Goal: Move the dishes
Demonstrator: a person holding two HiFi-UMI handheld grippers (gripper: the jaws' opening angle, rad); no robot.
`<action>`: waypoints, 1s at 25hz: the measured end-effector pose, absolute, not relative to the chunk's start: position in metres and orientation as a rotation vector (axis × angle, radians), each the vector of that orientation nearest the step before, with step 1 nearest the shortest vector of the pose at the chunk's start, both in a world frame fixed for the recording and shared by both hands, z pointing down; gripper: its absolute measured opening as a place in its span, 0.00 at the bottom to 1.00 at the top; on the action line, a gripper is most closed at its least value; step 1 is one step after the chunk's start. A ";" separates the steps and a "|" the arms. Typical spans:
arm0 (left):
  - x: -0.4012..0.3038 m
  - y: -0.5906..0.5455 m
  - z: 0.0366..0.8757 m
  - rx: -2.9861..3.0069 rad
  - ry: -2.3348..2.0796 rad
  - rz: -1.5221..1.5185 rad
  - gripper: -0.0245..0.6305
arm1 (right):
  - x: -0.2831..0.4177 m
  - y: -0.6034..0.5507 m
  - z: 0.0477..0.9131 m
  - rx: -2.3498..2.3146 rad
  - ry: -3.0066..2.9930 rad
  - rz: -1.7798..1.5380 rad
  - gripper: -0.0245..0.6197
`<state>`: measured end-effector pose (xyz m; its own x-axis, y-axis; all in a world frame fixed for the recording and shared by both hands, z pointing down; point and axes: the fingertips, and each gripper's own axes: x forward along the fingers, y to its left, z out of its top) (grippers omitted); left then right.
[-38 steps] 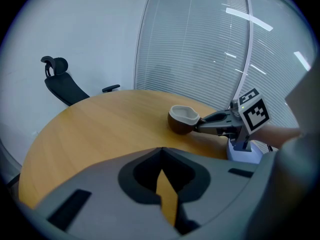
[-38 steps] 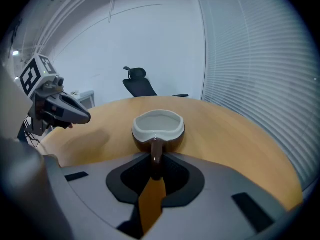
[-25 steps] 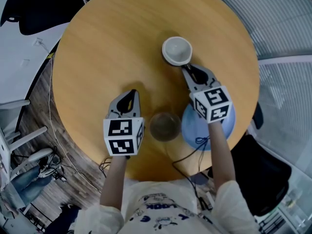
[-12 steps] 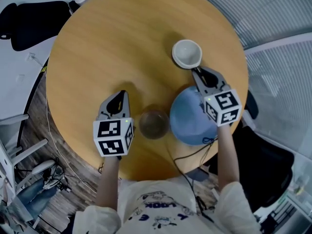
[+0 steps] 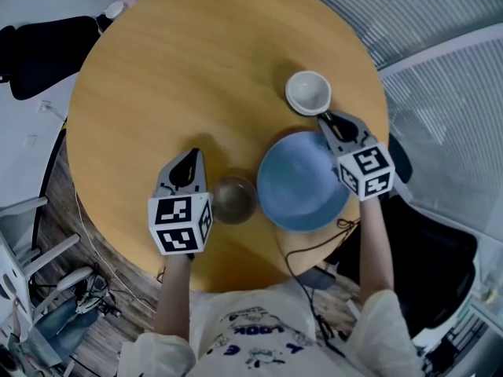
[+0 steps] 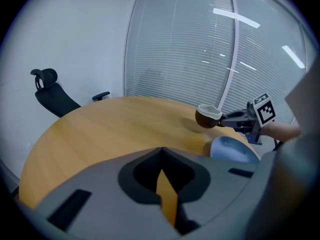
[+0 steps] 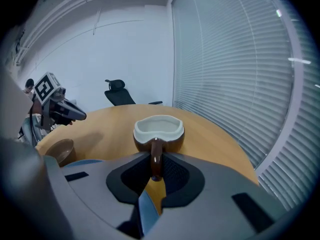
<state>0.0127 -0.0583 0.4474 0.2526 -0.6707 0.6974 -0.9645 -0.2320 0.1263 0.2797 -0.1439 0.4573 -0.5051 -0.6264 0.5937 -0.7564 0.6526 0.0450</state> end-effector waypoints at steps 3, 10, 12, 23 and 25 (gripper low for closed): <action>0.019 -0.059 0.449 1.982 -1.481 0.716 0.04 | 0.287 -0.146 0.466 1.030 -2.294 0.295 0.11; 0.020 -0.056 0.453 1.960 -1.492 0.742 0.04 | 0.290 -0.152 0.485 0.907 -2.317 0.276 0.10; 0.018 -0.057 0.453 1.951 -1.499 0.745 0.04 | 0.290 -0.154 0.491 0.859 -2.317 0.260 0.10; 0.009 -0.060 0.461 1.923 -1.516 0.764 0.04 | 0.290 -0.158 0.503 0.695 -2.370 0.218 0.11; 0.008 -0.060 0.459 1.919 -1.516 0.762 0.04 | 0.290 -0.157 0.500 0.678 -2.377 0.214 0.11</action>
<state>0.0081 -0.0602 0.4589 0.1942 -0.6513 0.7335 -0.9773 -0.1929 0.0875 0.2895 -0.1574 0.5001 -0.6561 -0.4159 0.6298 -0.5216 0.8530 0.0198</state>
